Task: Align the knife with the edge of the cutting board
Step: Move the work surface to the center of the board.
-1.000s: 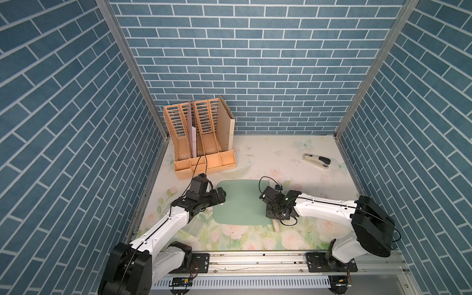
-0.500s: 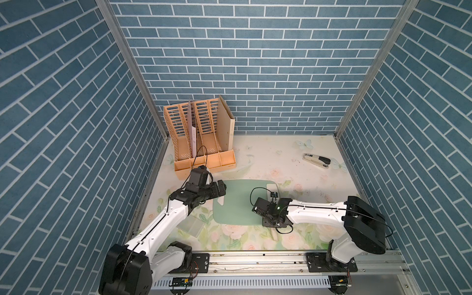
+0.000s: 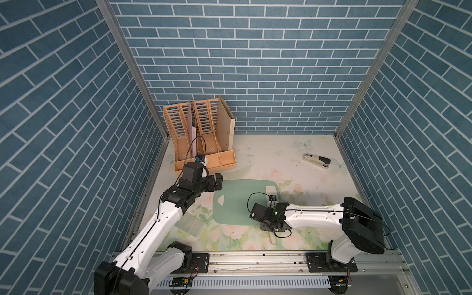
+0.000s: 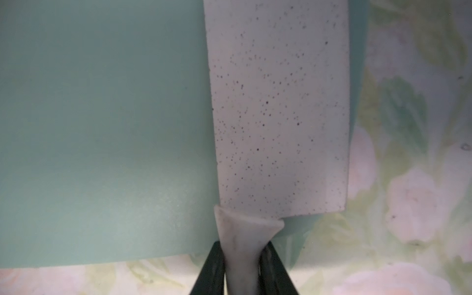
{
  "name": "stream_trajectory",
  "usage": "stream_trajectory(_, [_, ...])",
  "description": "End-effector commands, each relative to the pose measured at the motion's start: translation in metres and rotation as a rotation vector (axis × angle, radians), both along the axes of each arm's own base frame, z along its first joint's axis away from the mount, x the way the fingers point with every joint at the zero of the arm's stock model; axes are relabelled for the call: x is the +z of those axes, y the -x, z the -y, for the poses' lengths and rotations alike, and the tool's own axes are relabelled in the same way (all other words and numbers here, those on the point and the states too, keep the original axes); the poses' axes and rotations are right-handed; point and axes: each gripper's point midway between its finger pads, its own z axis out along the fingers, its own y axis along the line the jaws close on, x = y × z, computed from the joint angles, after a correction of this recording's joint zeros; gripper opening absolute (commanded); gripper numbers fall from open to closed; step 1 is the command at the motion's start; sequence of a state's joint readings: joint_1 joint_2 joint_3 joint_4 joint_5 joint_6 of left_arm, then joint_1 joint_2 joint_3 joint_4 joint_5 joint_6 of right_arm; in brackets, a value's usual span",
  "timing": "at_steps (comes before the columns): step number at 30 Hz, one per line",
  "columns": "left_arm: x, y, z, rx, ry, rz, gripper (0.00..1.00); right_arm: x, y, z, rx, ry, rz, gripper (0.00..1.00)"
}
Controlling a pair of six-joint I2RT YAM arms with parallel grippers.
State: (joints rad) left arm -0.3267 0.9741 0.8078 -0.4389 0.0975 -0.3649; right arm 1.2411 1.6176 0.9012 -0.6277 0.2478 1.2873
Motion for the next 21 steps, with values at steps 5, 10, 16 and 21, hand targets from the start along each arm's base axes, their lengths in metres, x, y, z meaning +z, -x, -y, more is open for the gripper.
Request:
stream_trajectory(5, [0.006, -0.001, -0.009, 0.025, -0.025, 0.05, 1.0, -0.004, 0.0, 0.013, -0.049, 0.032, 0.019, 0.0])
stream_trajectory(10, [-0.004, -0.003, -0.008, 0.027, -0.033, 0.017, 1.0, -0.008, 0.002, 0.014, -0.056, 0.032, 0.013, 0.0])
stream_trajectory(16, [-0.009, -0.004, -0.002, 0.001, -0.023, 0.001, 0.99, -0.014, 0.003, 0.018, -0.073, 0.04, 0.011, 0.0])
stream_trajectory(21, [-0.012, -0.004, -0.001, -0.007, -0.023, -0.012, 1.0, -0.015, 0.003, 0.016, -0.075, 0.034, 0.012, 0.0])
